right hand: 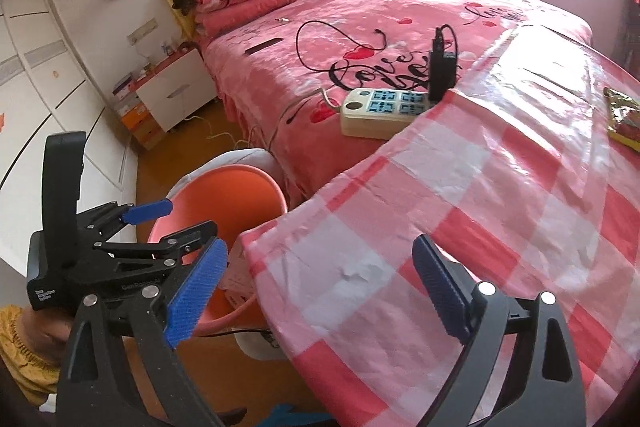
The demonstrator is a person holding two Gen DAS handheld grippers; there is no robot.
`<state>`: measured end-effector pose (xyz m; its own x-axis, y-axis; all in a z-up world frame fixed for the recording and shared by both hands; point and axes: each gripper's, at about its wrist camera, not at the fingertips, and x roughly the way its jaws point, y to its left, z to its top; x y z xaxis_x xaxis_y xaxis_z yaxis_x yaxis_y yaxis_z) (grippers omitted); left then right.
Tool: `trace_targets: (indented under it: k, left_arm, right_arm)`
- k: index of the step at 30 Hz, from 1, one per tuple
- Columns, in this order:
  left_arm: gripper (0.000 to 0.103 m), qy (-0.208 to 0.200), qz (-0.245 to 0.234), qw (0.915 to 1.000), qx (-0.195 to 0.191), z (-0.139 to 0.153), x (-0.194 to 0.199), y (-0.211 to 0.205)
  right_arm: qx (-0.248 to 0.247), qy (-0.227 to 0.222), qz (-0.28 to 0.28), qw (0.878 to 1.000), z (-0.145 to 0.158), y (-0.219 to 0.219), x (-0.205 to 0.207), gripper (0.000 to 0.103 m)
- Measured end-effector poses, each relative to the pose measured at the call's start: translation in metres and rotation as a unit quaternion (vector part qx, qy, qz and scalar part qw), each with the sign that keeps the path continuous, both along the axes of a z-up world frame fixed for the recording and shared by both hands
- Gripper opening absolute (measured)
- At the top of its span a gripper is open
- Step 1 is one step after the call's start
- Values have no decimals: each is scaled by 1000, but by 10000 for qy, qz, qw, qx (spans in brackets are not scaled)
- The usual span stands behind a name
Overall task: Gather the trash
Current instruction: 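Move both open tools back toward the snack bags on the table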
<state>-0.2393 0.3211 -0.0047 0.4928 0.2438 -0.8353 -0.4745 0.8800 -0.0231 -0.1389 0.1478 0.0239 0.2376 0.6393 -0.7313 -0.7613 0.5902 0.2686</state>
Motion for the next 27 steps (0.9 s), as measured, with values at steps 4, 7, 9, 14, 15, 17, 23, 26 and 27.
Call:
trace_targets:
  k: [4, 7, 9, 14, 15, 17, 23, 26, 27]
  left_arm:
    - [81, 4, -129, 9999, 93, 6, 9, -13]
    - [81, 19, -209, 9996, 164, 10, 14, -21]
    - [83, 19, -253, 9994, 219, 13, 17, -26]
    - [86, 21, -354, 9988, 352, 20, 26, -38]
    - [86, 29, -377, 9986, 377, 21, 28, -41]
    - [86, 41, -416, 9982, 424, 23, 31, -46]
    - [86, 84, -558, 9967, 584, 29, 40, -61]
    - [87, 106, -635, 9958, 653, 32, 45, -69]
    - [87, 111, -657, 9955, 671, 33, 45, -71]
  right_arm:
    - [72, -76, -83, 9999, 3, -12, 3, 93]
    - [128, -106, -132, 9998, 5, -19, 4, 93]
    - [189, -103, -168, 9996, 6, -25, 7, 93]
    - [349, -115, -238, 9990, 9, -39, 11, 93]
    - [378, -113, -247, 9989, 9, -42, 12, 93]
    - [449, -99, -269, 9986, 10, -47, 14, 93]
    - [612, -110, -455, 9970, 13, -66, 25, 93]
    - [765, -80, -538, 9956, 15, -77, 31, 93]
    - [815, -89, -580, 9949, 16, -82, 34, 93]
